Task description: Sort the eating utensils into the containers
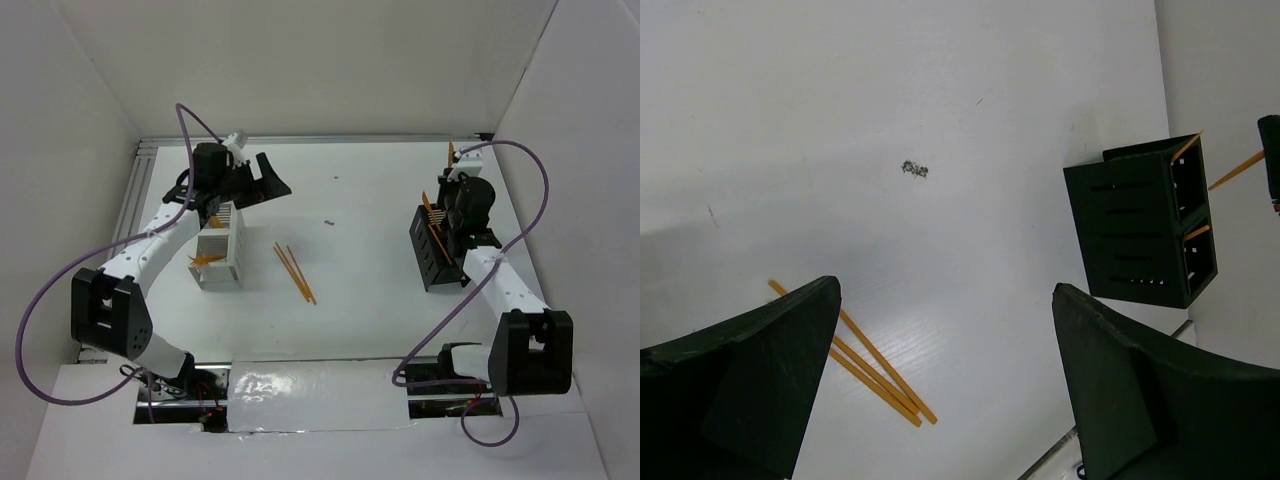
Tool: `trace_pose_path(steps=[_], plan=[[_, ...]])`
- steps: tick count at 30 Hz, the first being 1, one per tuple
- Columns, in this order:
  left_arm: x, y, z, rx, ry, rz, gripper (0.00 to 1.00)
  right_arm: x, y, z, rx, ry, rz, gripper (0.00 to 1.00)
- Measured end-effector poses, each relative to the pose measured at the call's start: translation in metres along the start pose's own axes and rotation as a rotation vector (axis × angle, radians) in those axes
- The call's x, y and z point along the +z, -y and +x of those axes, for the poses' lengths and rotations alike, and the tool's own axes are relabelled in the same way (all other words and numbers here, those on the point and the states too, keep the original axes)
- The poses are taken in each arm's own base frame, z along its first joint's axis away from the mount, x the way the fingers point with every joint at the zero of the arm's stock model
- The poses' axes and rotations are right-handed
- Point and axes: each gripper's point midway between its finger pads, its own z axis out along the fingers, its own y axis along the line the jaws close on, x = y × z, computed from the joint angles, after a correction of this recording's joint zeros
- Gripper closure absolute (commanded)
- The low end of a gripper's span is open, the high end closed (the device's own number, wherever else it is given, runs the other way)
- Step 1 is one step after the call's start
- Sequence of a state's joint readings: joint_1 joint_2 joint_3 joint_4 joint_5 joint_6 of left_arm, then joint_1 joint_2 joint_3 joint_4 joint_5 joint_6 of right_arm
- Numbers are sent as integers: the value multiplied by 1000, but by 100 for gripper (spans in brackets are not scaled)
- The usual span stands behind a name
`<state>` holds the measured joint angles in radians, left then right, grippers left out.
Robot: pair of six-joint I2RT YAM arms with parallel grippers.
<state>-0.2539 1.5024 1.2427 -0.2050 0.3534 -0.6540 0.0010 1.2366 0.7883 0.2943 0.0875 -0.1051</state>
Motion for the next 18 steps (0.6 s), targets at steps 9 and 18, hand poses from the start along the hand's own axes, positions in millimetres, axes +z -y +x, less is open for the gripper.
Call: trace_pose_path(steps=[9, 18], plan=[[6, -11, 2, -18, -15, -13, 0, 0, 5, 28, -8, 1, -25, 74], [6, -13, 2, -15, -15, -19, 2, -10, 0, 12, 45, 43, -51, 5]])
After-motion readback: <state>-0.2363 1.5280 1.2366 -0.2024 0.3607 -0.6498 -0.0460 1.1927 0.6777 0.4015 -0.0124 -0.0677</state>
